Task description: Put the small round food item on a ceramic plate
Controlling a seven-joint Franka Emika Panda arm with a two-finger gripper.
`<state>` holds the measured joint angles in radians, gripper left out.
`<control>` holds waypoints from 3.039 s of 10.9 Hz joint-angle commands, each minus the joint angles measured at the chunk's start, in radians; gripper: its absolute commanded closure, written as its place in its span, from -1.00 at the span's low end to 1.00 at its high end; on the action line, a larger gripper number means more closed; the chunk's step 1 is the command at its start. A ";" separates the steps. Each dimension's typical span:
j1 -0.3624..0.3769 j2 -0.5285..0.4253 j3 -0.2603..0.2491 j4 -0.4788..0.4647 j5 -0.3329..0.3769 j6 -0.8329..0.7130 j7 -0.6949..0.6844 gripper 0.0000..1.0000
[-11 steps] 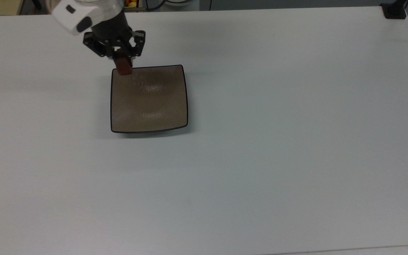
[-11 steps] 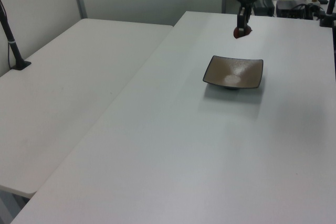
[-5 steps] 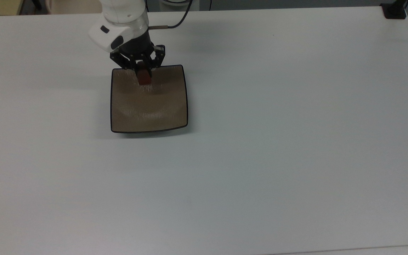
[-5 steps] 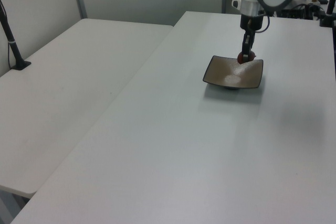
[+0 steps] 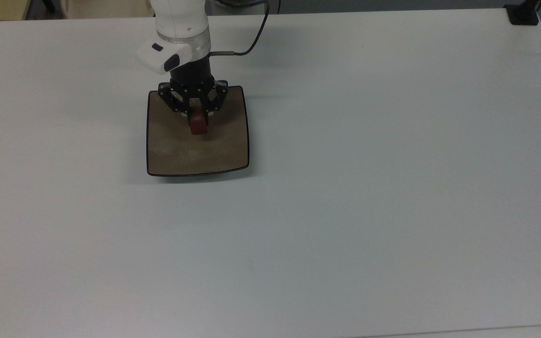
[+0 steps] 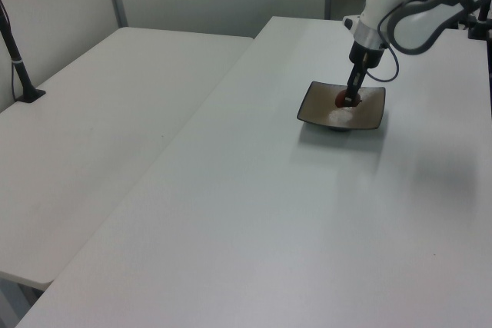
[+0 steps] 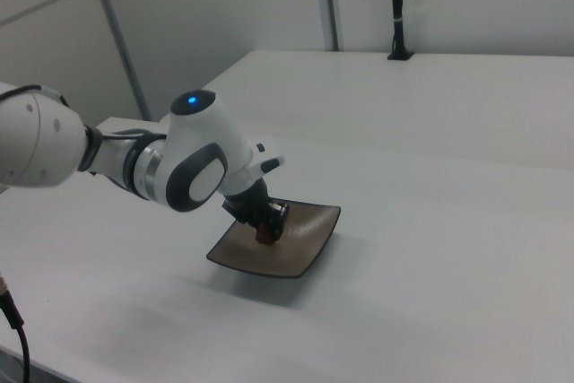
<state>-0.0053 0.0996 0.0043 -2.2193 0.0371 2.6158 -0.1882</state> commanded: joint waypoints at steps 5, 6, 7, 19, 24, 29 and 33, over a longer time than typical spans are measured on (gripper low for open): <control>0.021 0.061 0.000 -0.043 0.006 0.200 -0.004 0.35; 0.021 0.068 0.000 -0.042 0.006 0.202 -0.004 0.27; 0.021 0.069 0.000 -0.042 0.004 0.201 -0.002 0.09; 0.019 0.000 -0.013 0.625 0.020 -0.809 0.101 -1.00; 0.025 -0.100 -0.018 0.673 0.073 -0.954 0.105 -1.00; 0.096 -0.112 -0.043 0.649 0.006 -1.013 0.110 -1.00; 0.100 -0.112 -0.053 0.644 0.003 -1.011 0.133 -1.00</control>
<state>0.0704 0.0112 -0.0274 -1.5500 0.0548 1.6169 -0.0765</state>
